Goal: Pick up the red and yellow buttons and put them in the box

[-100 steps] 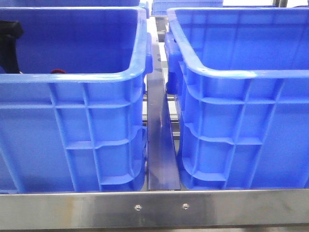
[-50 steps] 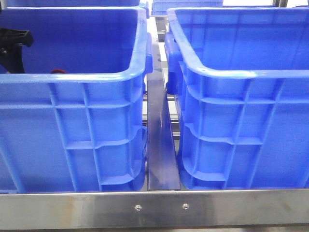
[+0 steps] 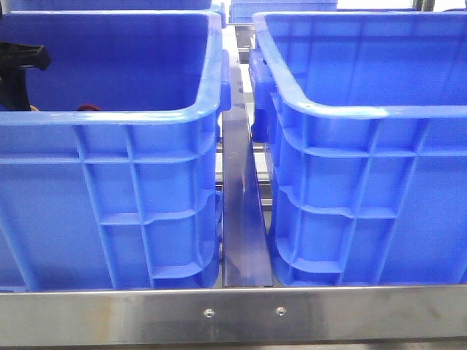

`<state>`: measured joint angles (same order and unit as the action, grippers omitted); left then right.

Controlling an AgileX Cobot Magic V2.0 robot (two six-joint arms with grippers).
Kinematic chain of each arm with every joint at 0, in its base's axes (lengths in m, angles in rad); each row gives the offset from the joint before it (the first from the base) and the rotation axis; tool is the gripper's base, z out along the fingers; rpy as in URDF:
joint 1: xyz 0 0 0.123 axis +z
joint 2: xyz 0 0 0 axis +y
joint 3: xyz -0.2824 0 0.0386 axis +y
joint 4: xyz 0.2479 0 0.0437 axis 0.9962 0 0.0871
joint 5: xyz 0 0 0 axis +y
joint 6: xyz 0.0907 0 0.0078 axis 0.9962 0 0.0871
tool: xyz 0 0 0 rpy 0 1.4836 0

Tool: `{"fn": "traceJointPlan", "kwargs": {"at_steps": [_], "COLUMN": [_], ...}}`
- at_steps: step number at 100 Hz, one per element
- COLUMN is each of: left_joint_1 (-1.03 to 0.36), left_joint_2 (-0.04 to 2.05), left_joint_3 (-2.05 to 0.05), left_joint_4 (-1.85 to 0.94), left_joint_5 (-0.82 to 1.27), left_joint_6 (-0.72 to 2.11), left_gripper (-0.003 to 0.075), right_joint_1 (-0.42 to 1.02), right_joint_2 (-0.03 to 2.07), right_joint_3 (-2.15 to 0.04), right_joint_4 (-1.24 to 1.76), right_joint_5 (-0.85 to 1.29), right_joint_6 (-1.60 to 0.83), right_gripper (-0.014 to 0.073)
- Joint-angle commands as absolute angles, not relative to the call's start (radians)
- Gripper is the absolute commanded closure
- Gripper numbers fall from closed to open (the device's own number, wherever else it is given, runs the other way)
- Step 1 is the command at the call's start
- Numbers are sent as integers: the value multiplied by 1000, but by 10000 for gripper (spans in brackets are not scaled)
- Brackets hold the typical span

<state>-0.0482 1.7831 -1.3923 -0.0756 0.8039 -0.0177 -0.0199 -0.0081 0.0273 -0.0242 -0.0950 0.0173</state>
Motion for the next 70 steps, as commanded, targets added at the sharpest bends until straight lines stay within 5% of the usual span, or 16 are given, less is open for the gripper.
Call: {"fn": "traceJointPlan", "kwargs": {"at_steps": [1,34,70], "left_joint_1": [-51,-51,-71], "left_joint_2": [1712,1559,1464], "left_joint_3": [-1424,-1376,-1252], "left_joint_4": [-90,-266,-867], "left_joint_5": [760,750,820], "left_joint_6": [-26,172,833], "left_gripper": [552,552,552], "right_joint_1": [-22,-22,-22], "right_joint_2": [-30,-30,-30], "right_joint_3": [33,33,33], "right_joint_4": [-32,-32,-32], "right_joint_5": [-176,-176,-176], "right_joint_6": [17,17,17], "right_gripper": [659,659,659]}}
